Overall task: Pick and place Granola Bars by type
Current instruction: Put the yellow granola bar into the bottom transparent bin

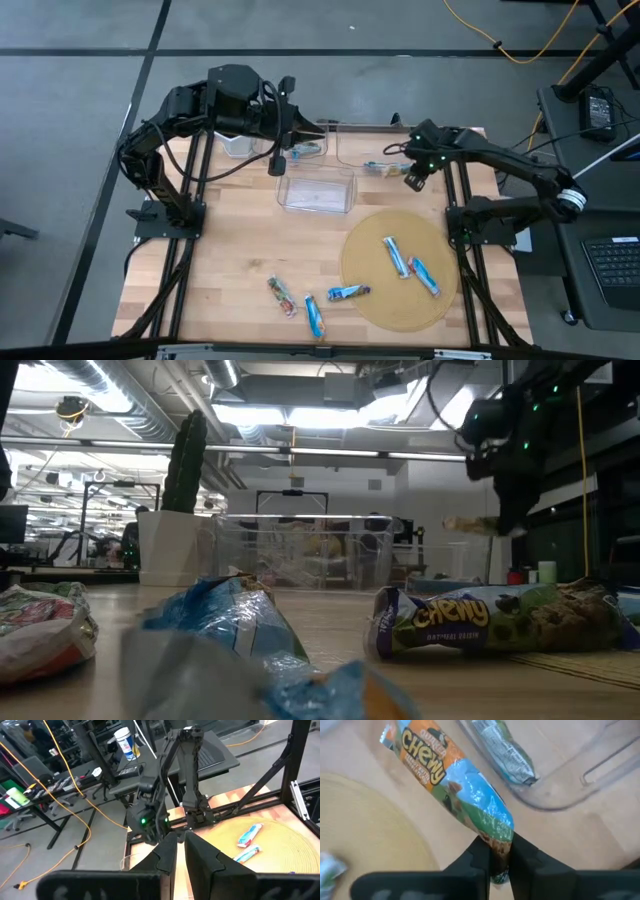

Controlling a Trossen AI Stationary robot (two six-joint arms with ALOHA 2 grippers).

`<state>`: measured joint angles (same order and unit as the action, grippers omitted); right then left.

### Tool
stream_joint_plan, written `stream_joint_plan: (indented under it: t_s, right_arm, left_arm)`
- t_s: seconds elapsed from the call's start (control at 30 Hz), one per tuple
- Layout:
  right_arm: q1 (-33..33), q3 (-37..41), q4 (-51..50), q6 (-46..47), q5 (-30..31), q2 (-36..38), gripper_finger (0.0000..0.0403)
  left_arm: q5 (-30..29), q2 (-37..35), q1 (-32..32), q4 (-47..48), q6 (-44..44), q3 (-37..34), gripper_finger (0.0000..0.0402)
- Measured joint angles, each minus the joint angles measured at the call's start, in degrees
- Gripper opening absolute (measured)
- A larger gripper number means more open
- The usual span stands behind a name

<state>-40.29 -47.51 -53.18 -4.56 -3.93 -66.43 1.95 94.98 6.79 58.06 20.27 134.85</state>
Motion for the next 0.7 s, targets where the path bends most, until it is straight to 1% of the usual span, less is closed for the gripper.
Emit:
stream_joint_plan:
  t_s: [0.1,0.17,0.37,0.53,0.7]
  right_arm:
    - [0.04,-2.73,-3.75,1.46,-2.19,2.68,0.0049]
    - [0.05,-4.79,-5.55,1.94,-2.31,4.97,0.0052]
    - [0.09,-13.39,-5.81,2.35,-2.29,11.14,0.0046]
    - [0.09,-19.07,-5.79,1.23,-2.29,12.44,0.0049]
    - [0.58,-20.21,-5.74,1.08,-2.95,12.28,0.0052]
  left_arm:
    - [0.00,0.02,0.00,0.00,0.00,0.00,0.0029]
    - [0.00,0.02,0.00,0.00,0.00,0.02,0.0027]
    - [0.00,0.02,0.00,0.00,0.00,0.02,0.0029]
    - [0.00,0.02,0.00,0.00,0.00,0.02,0.0026]
    - [0.16,0.04,0.00,0.01,-0.01,0.02,0.0029]
